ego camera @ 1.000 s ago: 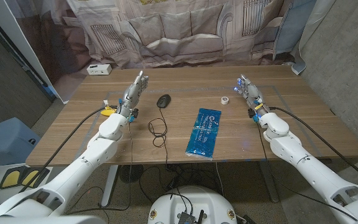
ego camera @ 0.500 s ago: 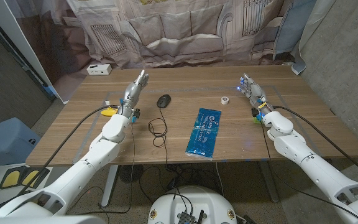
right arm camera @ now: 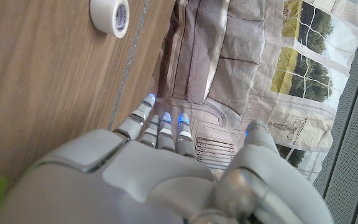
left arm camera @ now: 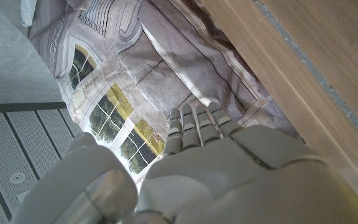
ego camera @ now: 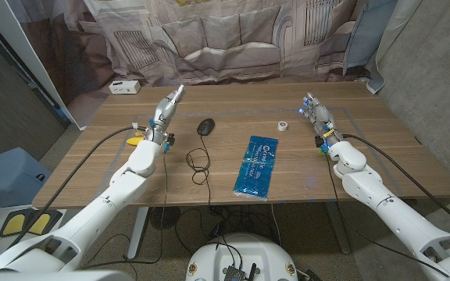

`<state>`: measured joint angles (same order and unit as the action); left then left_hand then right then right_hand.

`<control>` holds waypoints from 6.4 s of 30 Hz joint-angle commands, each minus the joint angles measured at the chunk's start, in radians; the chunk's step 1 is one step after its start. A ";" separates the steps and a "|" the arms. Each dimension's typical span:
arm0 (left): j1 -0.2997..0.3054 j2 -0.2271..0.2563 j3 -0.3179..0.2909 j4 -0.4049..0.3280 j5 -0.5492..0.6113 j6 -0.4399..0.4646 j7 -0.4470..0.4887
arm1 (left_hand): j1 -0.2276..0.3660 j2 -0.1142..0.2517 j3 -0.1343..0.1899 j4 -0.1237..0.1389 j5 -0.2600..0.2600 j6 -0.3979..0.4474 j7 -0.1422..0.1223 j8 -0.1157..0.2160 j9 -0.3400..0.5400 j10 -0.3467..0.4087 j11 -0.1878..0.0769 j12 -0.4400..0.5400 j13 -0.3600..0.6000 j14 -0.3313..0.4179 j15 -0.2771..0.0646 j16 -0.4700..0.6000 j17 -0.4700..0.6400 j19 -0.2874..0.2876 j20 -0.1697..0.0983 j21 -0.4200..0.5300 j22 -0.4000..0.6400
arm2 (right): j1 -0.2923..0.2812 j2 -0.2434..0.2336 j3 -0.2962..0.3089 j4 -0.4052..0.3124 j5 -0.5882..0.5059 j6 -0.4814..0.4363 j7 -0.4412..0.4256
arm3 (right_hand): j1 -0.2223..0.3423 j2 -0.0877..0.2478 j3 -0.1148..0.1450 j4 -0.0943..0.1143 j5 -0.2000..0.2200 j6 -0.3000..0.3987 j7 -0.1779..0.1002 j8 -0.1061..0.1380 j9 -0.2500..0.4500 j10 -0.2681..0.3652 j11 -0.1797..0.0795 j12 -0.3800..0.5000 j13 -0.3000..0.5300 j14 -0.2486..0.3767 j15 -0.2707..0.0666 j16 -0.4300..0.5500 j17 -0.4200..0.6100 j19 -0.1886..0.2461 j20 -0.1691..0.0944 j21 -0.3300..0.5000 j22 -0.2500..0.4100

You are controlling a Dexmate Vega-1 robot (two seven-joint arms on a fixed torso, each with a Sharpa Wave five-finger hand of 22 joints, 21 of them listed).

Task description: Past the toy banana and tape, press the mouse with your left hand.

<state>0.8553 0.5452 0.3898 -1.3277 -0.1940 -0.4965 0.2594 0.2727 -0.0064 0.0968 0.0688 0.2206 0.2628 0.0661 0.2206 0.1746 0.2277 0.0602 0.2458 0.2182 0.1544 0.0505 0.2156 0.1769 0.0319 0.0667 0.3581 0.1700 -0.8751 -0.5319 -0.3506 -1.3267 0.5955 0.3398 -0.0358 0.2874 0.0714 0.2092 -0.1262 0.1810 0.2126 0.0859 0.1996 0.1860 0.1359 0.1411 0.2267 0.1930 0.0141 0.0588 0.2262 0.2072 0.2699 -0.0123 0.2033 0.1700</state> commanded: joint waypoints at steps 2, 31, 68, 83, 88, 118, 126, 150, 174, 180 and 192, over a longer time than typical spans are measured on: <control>-0.014 0.032 0.037 -0.021 0.223 0.036 0.147 | 0.015 0.000 0.003 -0.009 -0.004 0.011 0.003 -0.003 0.004 0.009 -0.001 0.005 0.000 0.012 0.000 0.002 0.002 0.003 0.011 -0.007 0.004 | -0.018 0.000 0.006 -0.027 -0.018 -0.004 -0.053 | 0.007 0.006 0.005 -0.002 -0.002 0.002 0.001 -0.001 0.003 0.010 0.003 -0.004 0.005 0.005 0.008 -0.003 0.003 0.005 0.002 -0.001 0.002; 0.054 0.125 0.098 -0.221 0.617 0.278 0.384 | 0.025 0.007 0.005 -0.017 -0.007 0.038 -0.004 -0.006 0.005 0.027 0.001 0.004 -0.008 0.035 0.010 -0.003 0.002 0.018 0.002 -0.022 0.004 | -0.071 -0.013 0.017 -0.086 -0.013 -0.017 -0.083 | 0.013 0.013 0.008 -0.005 -0.002 0.008 0.001 0.000 0.003 0.016 0.000 -0.006 0.005 0.010 0.007 -0.004 0.003 0.008 0.003 -0.003 0.002; 0.068 0.216 0.159 -0.443 0.786 0.697 0.270 | 0.002 0.023 -0.008 -0.010 -0.013 0.192 -0.020 0.011 0.005 -0.037 0.022 -0.032 -0.014 -0.032 0.039 -0.034 0.006 -0.029 0.041 -0.089 0.007 | -0.121 -0.021 0.024 -0.129 -0.015 -0.025 -0.107 | 0.017 0.015 0.009 -0.007 -0.003 0.012 0.003 0.000 0.003 0.020 0.000 -0.009 0.005 0.014 0.004 -0.006 0.004 0.015 0.000 -0.004 0.002; 0.028 0.238 0.210 -0.501 0.847 0.856 0.125 | -0.036 0.011 -0.036 0.004 -0.010 0.249 0.012 -0.002 0.004 -0.137 0.023 -0.056 -0.015 -0.136 0.053 -0.044 0.008 -0.086 0.049 -0.136 0.009 | -0.129 -0.018 0.030 -0.134 -0.005 -0.034 -0.117 | 0.016 0.015 0.008 -0.007 -0.004 0.014 0.001 0.000 0.003 0.024 0.001 -0.009 0.005 0.014 0.007 -0.007 0.005 0.013 0.005 -0.006 0.002; 0.009 0.243 0.232 -0.507 0.876 0.883 0.097 | -0.040 0.009 -0.040 0.005 -0.009 0.252 0.015 -0.005 0.004 -0.142 0.025 -0.055 -0.015 -0.146 0.059 -0.043 0.008 -0.093 0.050 -0.141 0.009 | -0.128 -0.016 0.029 -0.126 -0.004 -0.028 -0.112 | 0.016 0.015 0.008 -0.007 -0.004 0.016 0.000 0.000 0.003 0.025 0.001 -0.009 0.005 0.015 0.008 -0.007 0.005 0.012 0.007 -0.006 0.002; -0.065 0.251 0.324 -0.519 1.008 0.983 -0.092 | -0.062 0.004 -0.060 0.013 -0.002 0.271 -0.006 -0.015 0.005 -0.174 -0.012 -0.049 -0.016 -0.176 0.035 -0.036 0.006 -0.100 0.082 -0.153 0.012 | -0.117 -0.013 0.031 -0.109 0.007 -0.032 -0.104 | 0.015 0.015 0.006 -0.007 -0.004 0.020 -0.003 0.000 0.003 0.025 0.001 -0.012 0.005 0.017 0.010 -0.008 0.006 0.005 0.017 -0.009 0.002; -0.080 0.246 0.336 -0.510 1.020 0.983 -0.123 | -0.065 0.004 -0.063 0.015 -0.001 0.285 0.000 -0.013 0.005 -0.175 -0.013 -0.046 -0.016 -0.184 0.037 -0.036 0.006 -0.107 0.082 -0.156 0.012 | -0.117 -0.015 0.032 -0.109 0.009 -0.034 -0.102 | 0.014 0.014 0.005 -0.006 -0.004 0.021 -0.003 0.000 0.003 0.025 0.000 -0.013 0.006 0.016 0.012 -0.009 0.006 0.005 0.018 -0.009 0.002; -0.123 0.223 0.388 -0.460 1.057 0.974 -0.202 | -0.076 0.004 -0.072 0.020 0.002 0.305 -0.001 -0.015 0.005 -0.177 -0.021 -0.042 -0.016 -0.188 0.027 -0.032 0.007 -0.121 0.084 -0.160 0.013 | -0.114 -0.004 0.030 -0.098 0.003 -0.021 -0.112 | 0.012 0.015 0.004 -0.005 -0.004 0.023 -0.003 -0.001 0.003 0.027 0.000 -0.014 0.006 0.015 0.012 -0.010 0.007 0.002 0.020 -0.010 0.002; -0.119 0.211 0.400 -0.443 1.053 0.977 -0.206 | -0.080 0.018 -0.077 0.023 0.008 0.408 -0.013 0.008 0.005 -0.159 -0.031 -0.029 -0.017 -0.175 0.008 -0.024 0.006 -0.119 0.081 -0.158 0.013 | -0.122 -0.010 0.035 -0.112 0.008 -0.034 -0.119 | 0.011 0.016 0.003 -0.005 -0.004 0.025 -0.004 -0.001 0.003 0.030 0.000 -0.015 0.006 0.016 0.015 -0.011 0.007 0.001 0.022 -0.010 0.003; -0.123 0.210 0.405 -0.439 1.053 0.976 -0.213 | -0.079 0.020 -0.078 0.023 0.008 0.412 -0.012 0.007 0.005 -0.157 -0.032 -0.028 -0.017 -0.174 0.007 -0.024 0.006 -0.118 0.081 -0.157 0.013 | -0.122 -0.011 0.035 -0.113 0.007 -0.034 -0.120 | 0.011 0.016 0.003 -0.005 -0.004 0.025 -0.004 -0.002 0.003 0.031 0.001 -0.015 0.006 0.016 0.015 -0.011 0.007 0.000 0.023 -0.010 0.003; -0.131 0.207 0.418 -0.431 1.072 0.993 -0.228 | -0.079 0.022 -0.078 0.023 0.009 0.414 -0.014 0.003 0.005 -0.157 -0.033 -0.028 -0.018 -0.181 0.005 -0.027 0.006 -0.118 0.079 -0.157 0.013 | -0.121 -0.016 0.035 -0.109 0.005 -0.034 -0.114 | 0.010 0.016 0.003 -0.005 -0.004 0.026 -0.005 -0.002 0.003 0.031 0.000 -0.015 0.006 0.016 0.015 -0.012 0.007 0.000 0.023 -0.010 0.003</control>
<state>0.7337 0.7569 0.7947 -1.7689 0.8623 0.4817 0.0482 0.1922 0.0081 0.0236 0.0869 0.2284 0.6664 0.0517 0.2245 0.1744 0.0608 0.0301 0.2111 0.2002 -0.0220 0.0529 0.1856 0.1791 -0.0861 0.1451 0.2014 0.1792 -0.9961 -0.5441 -0.3166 -1.4382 0.6012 0.3049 -0.1535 0.2966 0.0806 0.2134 -0.1304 0.1774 0.2267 0.0820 0.1997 0.1863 0.1571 0.1411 0.2120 0.1928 0.0322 0.0661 0.2137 0.2115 0.2698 0.0054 0.1960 0.1697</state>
